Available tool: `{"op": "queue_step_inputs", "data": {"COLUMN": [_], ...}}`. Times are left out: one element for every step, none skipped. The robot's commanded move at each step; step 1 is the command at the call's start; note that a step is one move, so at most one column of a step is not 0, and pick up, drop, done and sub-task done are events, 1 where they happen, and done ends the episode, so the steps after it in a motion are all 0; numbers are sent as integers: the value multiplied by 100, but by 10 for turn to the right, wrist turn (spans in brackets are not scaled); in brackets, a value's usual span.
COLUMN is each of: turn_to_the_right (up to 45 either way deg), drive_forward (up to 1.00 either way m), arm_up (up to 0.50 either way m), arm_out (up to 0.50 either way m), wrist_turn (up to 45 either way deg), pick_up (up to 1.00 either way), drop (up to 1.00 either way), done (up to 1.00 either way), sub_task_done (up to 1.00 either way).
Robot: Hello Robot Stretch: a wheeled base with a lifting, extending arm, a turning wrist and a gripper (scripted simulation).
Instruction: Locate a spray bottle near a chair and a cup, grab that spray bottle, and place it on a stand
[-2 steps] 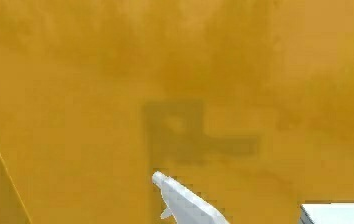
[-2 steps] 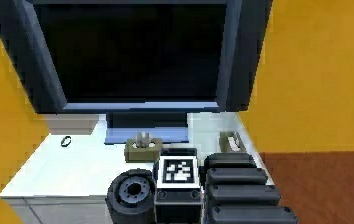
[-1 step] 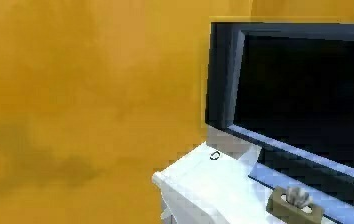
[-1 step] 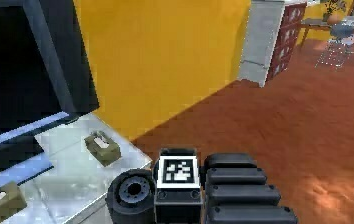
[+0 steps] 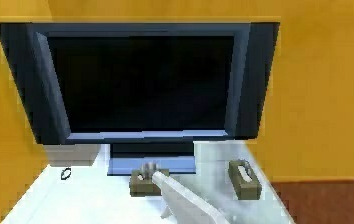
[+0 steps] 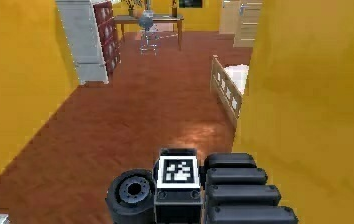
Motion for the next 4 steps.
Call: {"op": "queue_step_inputs", "data": {"turn_to_the_right": [450,360,-450,-450], "drive_forward": [0,0,0,0], "arm_up": [0,0,0,0], "arm_out": [0,0,0,0], "wrist_turn": [0,0,0,0], "pick_up": [0,0,0,0], "drop": [0,0,0,0], "done": [0,0,0,0], "sub_task_done": [0,0,0,0]}}
